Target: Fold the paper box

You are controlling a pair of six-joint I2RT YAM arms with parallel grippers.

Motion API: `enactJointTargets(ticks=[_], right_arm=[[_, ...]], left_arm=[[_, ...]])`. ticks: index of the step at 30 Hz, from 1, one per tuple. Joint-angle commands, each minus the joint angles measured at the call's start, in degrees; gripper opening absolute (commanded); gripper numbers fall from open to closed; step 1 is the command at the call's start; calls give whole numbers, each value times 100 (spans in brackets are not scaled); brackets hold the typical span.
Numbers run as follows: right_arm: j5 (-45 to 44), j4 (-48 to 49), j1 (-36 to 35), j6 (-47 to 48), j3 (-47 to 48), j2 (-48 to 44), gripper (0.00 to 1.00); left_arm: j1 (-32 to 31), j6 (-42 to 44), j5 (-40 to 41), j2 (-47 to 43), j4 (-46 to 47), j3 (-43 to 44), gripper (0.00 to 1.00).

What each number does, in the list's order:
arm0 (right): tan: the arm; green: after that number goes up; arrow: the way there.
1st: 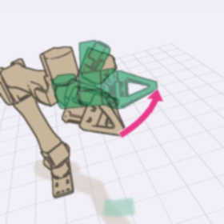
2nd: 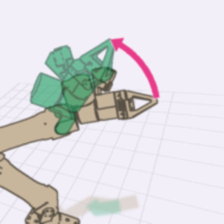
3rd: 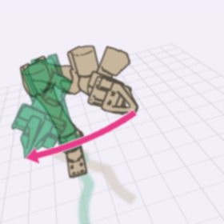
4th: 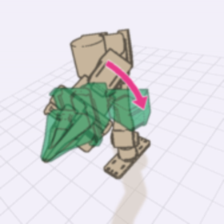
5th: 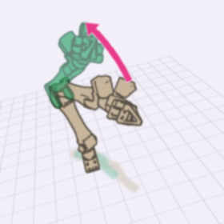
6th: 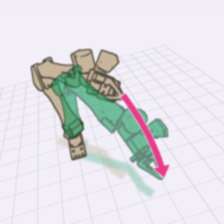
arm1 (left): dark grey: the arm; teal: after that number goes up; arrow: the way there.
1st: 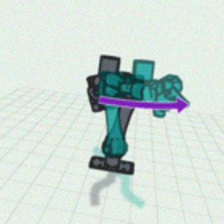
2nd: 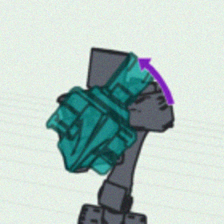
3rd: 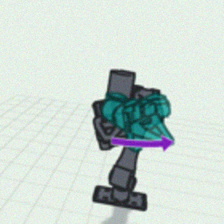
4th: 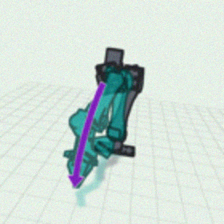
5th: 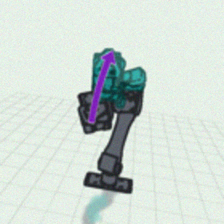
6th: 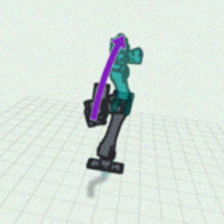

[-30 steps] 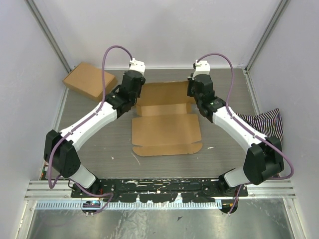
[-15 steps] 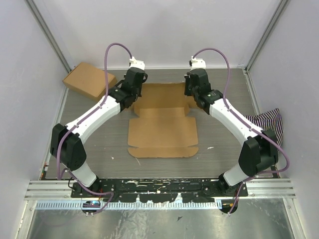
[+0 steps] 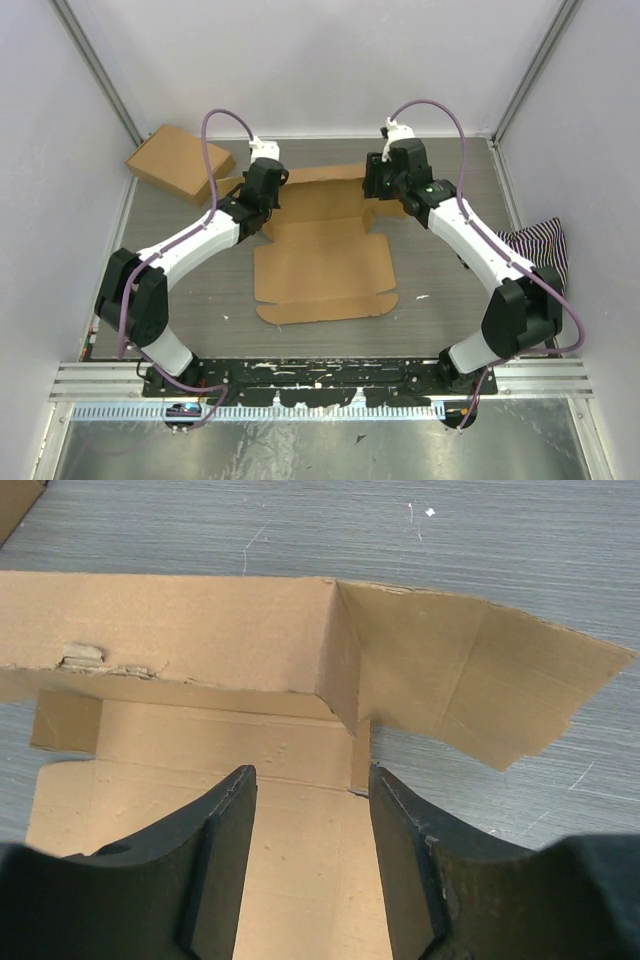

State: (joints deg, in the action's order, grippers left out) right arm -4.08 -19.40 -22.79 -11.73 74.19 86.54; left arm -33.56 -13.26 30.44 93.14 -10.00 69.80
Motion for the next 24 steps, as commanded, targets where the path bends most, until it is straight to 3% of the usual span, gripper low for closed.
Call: enactJointTargets(ticks=[1,6,11,17,24], right_arm=[[431,128,400,43,-106,-727,55],[258,496,1385,-111,-523,-1115,55],[56,998,2161,-168,-982,-746,51],[815,1514,2300,256,-855,322,48],[968,1912,2455,525,-463,1182,44]], left_arm=[[17,-157,-47,-187,581,-237,6],[19,-124,-23,-317,987,-564,6],[42,-94,-18,-357,1252,-782,6],[43,-83,-44,-272,1156,-700,6],[43,-67,-42,-243,969,-577,6]])
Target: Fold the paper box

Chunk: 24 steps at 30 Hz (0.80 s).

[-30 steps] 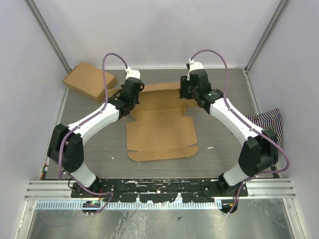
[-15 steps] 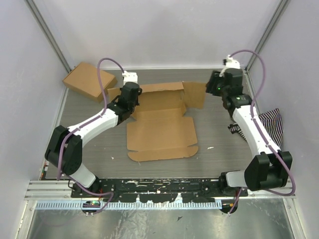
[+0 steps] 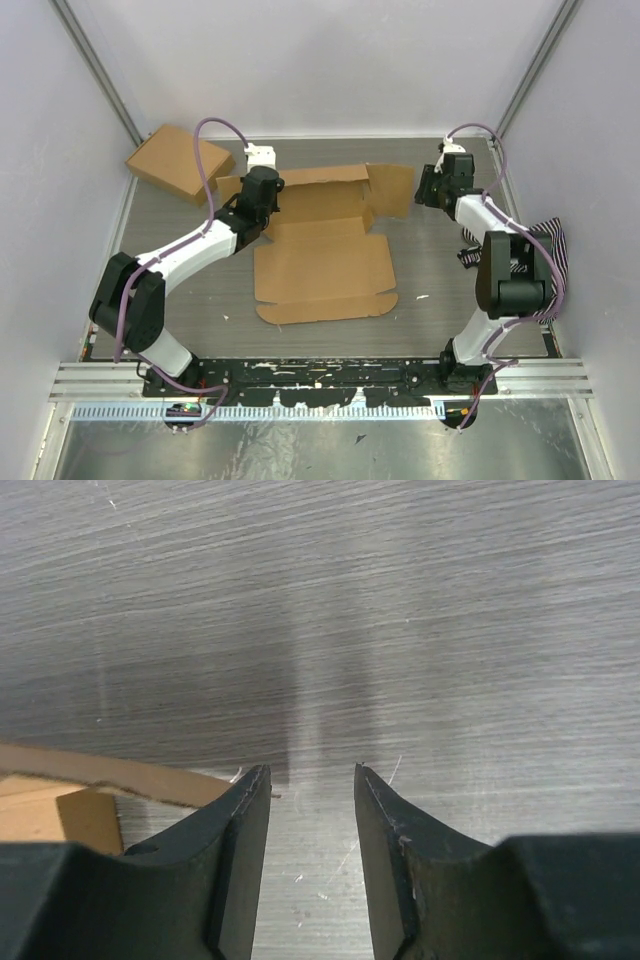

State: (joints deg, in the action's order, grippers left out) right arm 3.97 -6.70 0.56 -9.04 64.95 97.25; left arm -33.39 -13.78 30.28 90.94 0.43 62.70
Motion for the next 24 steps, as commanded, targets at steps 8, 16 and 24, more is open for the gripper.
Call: enactJointTargets(ticks=[8,16,24], right_arm=[[1825,1154,323,213,827,764,43],[3893,1216,393,462,929,987,42],[4658,1391,393,492,11,342,42]], left_arm=[[26,-41,-67,48,-98,143,6],[26,-96,-80,217,-533,475,6],[25,-112,-151,163,-596,483,6]])
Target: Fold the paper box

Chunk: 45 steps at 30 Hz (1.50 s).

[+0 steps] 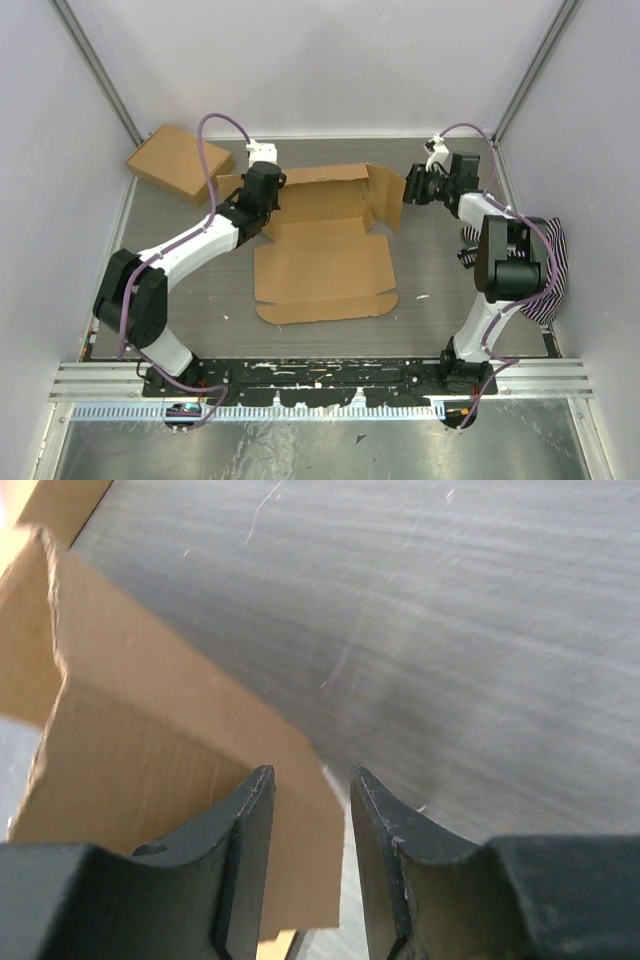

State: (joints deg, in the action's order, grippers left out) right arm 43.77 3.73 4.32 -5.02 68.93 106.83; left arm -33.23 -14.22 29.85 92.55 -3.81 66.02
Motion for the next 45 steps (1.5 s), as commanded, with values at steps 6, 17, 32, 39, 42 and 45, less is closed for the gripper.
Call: enactJointTargets(ticks=[6,17,32,39,42,45], right_arm=[[770,584,10,-113,-997,-1241,43],[391,226,-443,247,-1094,-1803,54],[-757,193,-1034,651,-628,-1413,56],[-1083,304,-1361,776,-566,-1289,58],[-1197,354,-1455,753,-558,-1209,58],[-1379,364,-1570,744,-520,-1113,58]], left_arm=[[8,-98,-140,-77,-182,104,5],[10,-198,-296,-52,-164,56,5],[8,-205,-453,-159,-199,21,5],[10,-204,-596,-114,-524,275,5],[10,-204,-589,-91,-715,464,5],[10,-188,-589,-98,-640,459,5]])
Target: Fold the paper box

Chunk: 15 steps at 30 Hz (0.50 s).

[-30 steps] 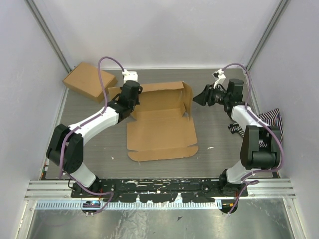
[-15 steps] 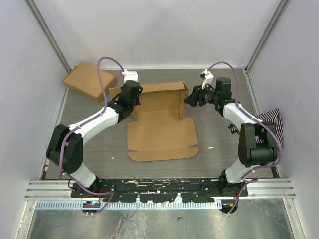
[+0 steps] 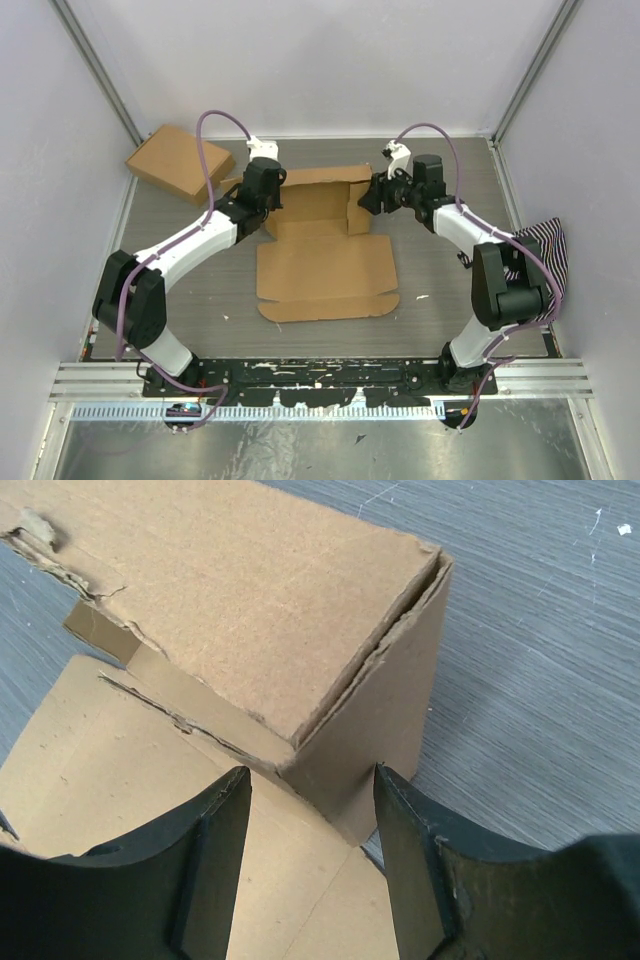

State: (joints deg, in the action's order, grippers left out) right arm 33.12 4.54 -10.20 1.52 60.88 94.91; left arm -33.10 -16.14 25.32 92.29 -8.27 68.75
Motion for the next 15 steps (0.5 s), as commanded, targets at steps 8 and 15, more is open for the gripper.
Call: enactJointTargets(ticks=[8,15], right_arm=[[-852,856,-328,-195,-10,143,57],[-1949,1448,-551,-644,-305,254,36]], left_arm=[[-3,-3,-184,-5,-140,165,5],[-3,-7,-149,-19,-95,121,5]])
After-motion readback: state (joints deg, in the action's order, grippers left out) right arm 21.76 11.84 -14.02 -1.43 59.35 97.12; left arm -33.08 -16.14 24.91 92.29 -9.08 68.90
